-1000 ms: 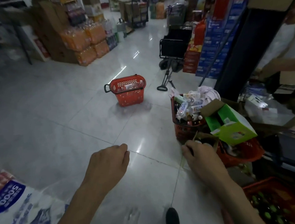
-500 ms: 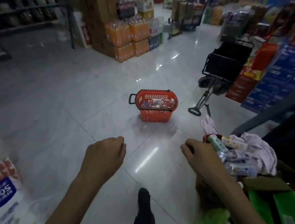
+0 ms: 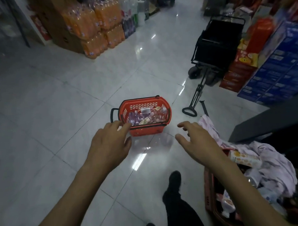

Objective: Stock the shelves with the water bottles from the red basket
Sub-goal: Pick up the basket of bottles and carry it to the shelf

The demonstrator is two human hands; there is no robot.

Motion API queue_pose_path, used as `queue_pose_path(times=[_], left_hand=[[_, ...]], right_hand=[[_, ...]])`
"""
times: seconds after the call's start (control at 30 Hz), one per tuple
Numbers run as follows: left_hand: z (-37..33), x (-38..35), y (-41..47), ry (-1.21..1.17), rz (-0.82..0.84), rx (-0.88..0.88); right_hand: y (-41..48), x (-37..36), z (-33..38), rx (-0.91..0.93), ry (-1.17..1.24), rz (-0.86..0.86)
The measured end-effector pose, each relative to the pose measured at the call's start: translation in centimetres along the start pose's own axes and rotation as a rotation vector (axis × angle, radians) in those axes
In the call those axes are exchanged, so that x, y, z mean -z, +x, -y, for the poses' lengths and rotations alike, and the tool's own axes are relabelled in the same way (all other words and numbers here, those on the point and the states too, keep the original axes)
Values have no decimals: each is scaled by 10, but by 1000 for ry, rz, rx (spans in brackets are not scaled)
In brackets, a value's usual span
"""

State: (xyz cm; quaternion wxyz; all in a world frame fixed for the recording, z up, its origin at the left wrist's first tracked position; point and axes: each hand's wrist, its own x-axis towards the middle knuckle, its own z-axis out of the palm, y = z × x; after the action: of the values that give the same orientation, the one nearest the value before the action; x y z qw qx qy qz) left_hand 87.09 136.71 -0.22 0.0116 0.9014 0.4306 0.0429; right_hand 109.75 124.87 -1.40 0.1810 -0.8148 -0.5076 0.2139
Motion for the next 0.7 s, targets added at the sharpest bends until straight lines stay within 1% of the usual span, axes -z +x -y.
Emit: queue_pose_path(times=[0.17,0.23,0.43,0.57,0.7], left_hand=[[23,-42,128,34,119,18],[33,-60,176,11,159,35],[71,-117,299,-99,301,116],[109,-164,363,-249,419,245],[153,-242,428,-422,491,410]], right_hand=[[138,-13,-24,-33,17,32],[194,-19,-33,-60,38,50],[344,-42,-54,-175,92,208],[426,-69,-64,-345,206,308],[496,-121,-85,-529,258,342]])
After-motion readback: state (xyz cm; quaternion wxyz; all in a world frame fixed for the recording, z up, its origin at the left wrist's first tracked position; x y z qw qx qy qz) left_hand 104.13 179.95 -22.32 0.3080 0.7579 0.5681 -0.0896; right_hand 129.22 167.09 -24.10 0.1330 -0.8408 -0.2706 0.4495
